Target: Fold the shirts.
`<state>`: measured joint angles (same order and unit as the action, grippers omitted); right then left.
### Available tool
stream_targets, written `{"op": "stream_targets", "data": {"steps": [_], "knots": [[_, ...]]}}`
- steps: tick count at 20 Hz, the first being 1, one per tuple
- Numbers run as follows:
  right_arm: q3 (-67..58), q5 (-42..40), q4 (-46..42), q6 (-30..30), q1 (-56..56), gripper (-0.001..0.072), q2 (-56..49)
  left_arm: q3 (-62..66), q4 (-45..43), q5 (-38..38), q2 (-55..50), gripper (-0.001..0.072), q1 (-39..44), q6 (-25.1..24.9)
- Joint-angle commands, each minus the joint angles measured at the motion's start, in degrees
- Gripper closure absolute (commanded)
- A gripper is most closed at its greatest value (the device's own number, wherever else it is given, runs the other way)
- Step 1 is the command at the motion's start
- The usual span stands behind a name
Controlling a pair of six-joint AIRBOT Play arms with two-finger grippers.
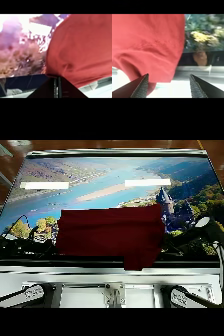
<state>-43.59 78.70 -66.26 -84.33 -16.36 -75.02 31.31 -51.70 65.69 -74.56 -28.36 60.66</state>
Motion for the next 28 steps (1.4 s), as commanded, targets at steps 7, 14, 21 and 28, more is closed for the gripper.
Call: {"op": "stream_targets", "data": {"steps": [7, 14, 21, 28], "knots": [[9.75, -12.66, 1.38, -2.62, 12.33, 0.0097, 0.0, 0.2, 0.81, 2.45, 6.45, 0.0667, 0.04, 1.11], [8.85, -10.91, 2.19, -1.31, 12.31, 0.0636, 5.44, 2.82, 0.83, 2.45, 6.64, 0.0668, 0.04, 0.9], [-5.68, -13.84, 10.16, -3.54, 12.31, 0.0638, 13.64, 16.26, 8.92, 0.96, 9.07, 0.0669, 1.11, 1.22], [-19.3, -22.43, 11.3, -3.37, 12.31, 0.0638, -2.01, 20.04, 12.96, -11.43, 4.33, 0.0669, 7.48, 3.67]]}}
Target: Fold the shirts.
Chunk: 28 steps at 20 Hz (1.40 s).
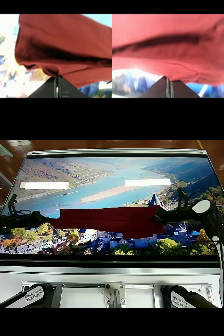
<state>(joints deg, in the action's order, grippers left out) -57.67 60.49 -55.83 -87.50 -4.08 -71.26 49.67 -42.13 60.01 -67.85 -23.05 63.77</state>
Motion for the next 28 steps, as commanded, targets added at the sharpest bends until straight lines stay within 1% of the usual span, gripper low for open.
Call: {"op": "stream_targets", "data": {"steps": [1, 3, 9, 10, 12, 13, 15, 16, 17, 18, 19, 20, 22, 24, 26, 27, 28], "knots": [[-7.02, -4.87, 0.94, -0.2, 0.02, 0.0637, -8.07, 2.49, 5.29, -7.43, -4.07, 0.0668, 2.78, 0.55], [-10.58, -5.68, 0.92, -0.17, 0.0, 0.0637, -12.35, 4.94, 7.72, -9.14, -7.85, 0.0668, 4.04, 0.28], [-15.96, -13.6, 0.92, -0.35, 0.0, 0.0637, -20.31, 14.05, 7.85, -9.22, -18.97, 0.0668, 7.15, 0.44], [-15.96, -14.1, 0.92, -0.35, 0.0, 0.0637, -21.4, 14.32, 7.87, -9.16, -19.98, 0.0668, 7.15, 0.63], [-15.96, -14.75, 0.92, -0.35, 0.02, 0.0637, -23.82, 14.32, 7.78, -8.41, -21.66, 0.0659, 7.13, 2.58], [-15.96, -14.95, 0.92, -0.33, 0.02, 0.0637, -25.0, 14.32, 7.89, -7.67, -22.38, 0.0603, 7.3, 3.02], [-15.96, -15.08, 1.4, -0.33, 0.02, 0.0636, -26.82, 14.32, 7.87, -5.95, -23.02, 0.0456, 7.8, 2.97], [-15.93, -15.52, 1.36, -0.31, 0.02, 0.06, -27.23, 14.32, 7.85, -5.4, -23.02, 0.0379, 7.98, 2.97], [-15.96, -16.15, 1.36, -0.13, 0.0, 0.0416, -27.21, 14.34, 7.87, -4.5, -22.99, 0.0295, 7.93, 2.99], [-15.96, -16.46, 1.36, 0.74, -0.5, 0.0147, -26.82, 14.4, 7.8, -3.28, -22.99, 0.0192, 7.67, 2.97], [-16.06, -15.93, 1.05, 2.75, -1.36, 0.0048, -26.14, 14.67, 7.8, -1.57, -22.99, 0.0096, 7.04, 2.97], [-16.06, -15.28, -0.22, 4.2, -2.51, 0.0048, -25.09, 15.13, 7.78, 0.15, -22.97, 0.0094, 6.1, 3.02], [-16.06, -12.94, -5.73, 4.24, -5.79, 0.0048, -22.25, 16.7, 7.67, 4.11, -22.97, 0.0102, 3.43, 5.42], [-16.06, -8.28, -11.17, 4.17, -9.29, 0.0048, -20.2, 18.78, 7.67, 9.2, -22.82, 0.0112, 0.57, 7.39], [-16.06, -0.83, -12.02, 4.2, -12.2, 0.0048, -20.9, 20.11, 7.67, 13.97, -21.64, 0.012, -1.25, 7.48], [-16.06, 2.43, -10.88, 4.7, -13.05, 0.0047, -22.01, 20.17, 7.65, 15.37, -20.7, 0.012, -1.51, 7.45], [-16.04, 4.87, -8.83, 6.78, -13.35, 0.0037, -23.28, 20.17, 7.67, 16.44, -19.69, 0.0121, -1.53, 7.45]]}}
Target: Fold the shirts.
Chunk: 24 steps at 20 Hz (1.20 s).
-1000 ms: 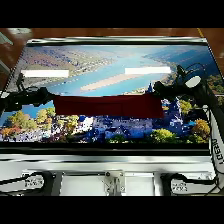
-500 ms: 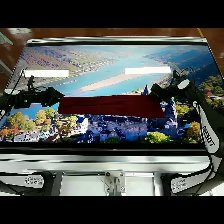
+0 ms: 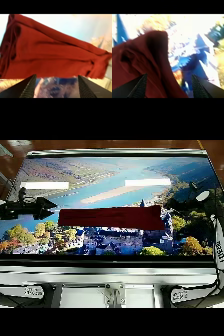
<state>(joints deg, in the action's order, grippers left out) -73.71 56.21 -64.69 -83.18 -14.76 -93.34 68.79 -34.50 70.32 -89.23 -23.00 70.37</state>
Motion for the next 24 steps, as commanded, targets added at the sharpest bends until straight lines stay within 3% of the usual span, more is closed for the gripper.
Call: {"op": "stream_targets", "data": {"steps": [1, 5, 13, 14, 16, 17, 18, 21, 23, 24], "knots": [[-0.02, 11.08, 2.86, 4.81, -2.62, 0.0037, -2.69, 1.05, 0.04, 6.91, 2.89, 0.0121, -1.49, 0.85], [-0.02, 11.32, 16.17, 9.6, -1.38, 0.0036, -7.78, 1.07, 0.04, 7.37, 7.69, 0.0121, -0.52, 0.85], [-0.02, 4.83, 17.77, 8.24, 1.36, 0.0042, -11.5, 1.09, 0.04, 7.32, 12.92, 0.0123, 5.68, -1.36], [-0.02, 4.44, 17.88, 8.13, 1.42, 0.0103, -11.76, 1.09, 0.07, 7.15, 12.92, 0.0145, 6.99, -1.88], [-0.02, 4.68, 17.9, 8.66, 1.38, 0.0357, -11.78, 1.05, 0.04, 5.49, 12.9, 0.0402, 9.79, -3.3], [-0.02, 5.68, 17.77, 9.2, 1.31, 0.0473, -11.69, 0.87, 0.04, 3.34, 12.87, 0.0455, 11.63, -3.28], [-0.02, 7.15, 17.09, 9.4, 1.07, 0.0619, -11.45, 0.66, 0.04, 0.55, 12.79, 0.0455, 13.68, -3.26], [-0.02, 10.21, 16.39, 9.38, 0.11, 0.0635, -9.09, -0.52, 0.04, -8.39, 11.65, 0.0472, 20.61, -3.26], [-0.02, 11.52, 16.37, 9.35, -0.46, 0.0636, -5.53, -0.7, 0.04, -12.92, 9.29, 0.0575, 25.99, -3.26], [-0.02, 12.5, 16.35, 9.01, -0.55, 0.0636, -3.37, -0.7, 0.04, -15.28, 7.63, 0.0577, 28.92, -3.26]]}}
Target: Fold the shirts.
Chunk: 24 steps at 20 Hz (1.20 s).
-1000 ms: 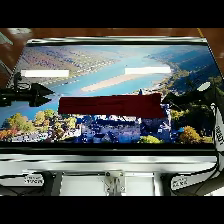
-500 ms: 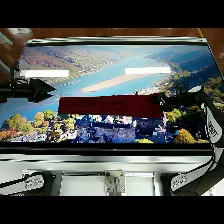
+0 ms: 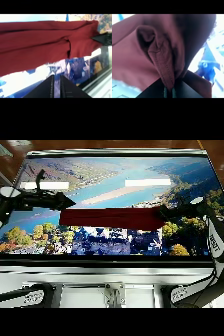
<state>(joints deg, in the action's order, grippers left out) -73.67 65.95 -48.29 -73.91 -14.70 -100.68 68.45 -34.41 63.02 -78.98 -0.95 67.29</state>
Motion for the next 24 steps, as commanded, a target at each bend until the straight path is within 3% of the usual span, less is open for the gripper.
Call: {"op": "stream_targets", "data": {"steps": [1, 4, 8, 18, 22, 24], "knots": [[-0.07, 3.89, -0.2, -0.83, -0.61, 0.0636, 5.99, -0.35, -0.04, -10.25, -4.35, 0.0578, 9.55, -0.15], [-0.07, 9.42, -0.2, -2.45, -0.59, 0.0636, 11.98, -0.28, 4.17, -18.47, -10.6, 0.0666, 18.36, 0.48], [-0.07, 18.36, -0.24, -7.17, -0.59, 0.0636, 20.65, 0.15, 9.51, -29.55, -16.22, 0.0666, 27.63, 0.44], [-0.07, 25.31, -1.53, -16.04, -0.59, 0.0636, 39.08, 4.57, 25.44, -31.23, -24.83, 0.0667, 42.21, 0.5], [-0.07, 25.31, -1.68, -16.13, -0.59, 0.0636, 41.38, 7.1, 35.54, -22.6, -30.49, 0.0667, 46.99, 0.44], [-0.07, 25.03, -1.75, -16.13, -0.55, 0.0636, 41.38, 7.26, 36.81, -22.27, -31.1, 0.0668, 46.77, -0.15]]}}
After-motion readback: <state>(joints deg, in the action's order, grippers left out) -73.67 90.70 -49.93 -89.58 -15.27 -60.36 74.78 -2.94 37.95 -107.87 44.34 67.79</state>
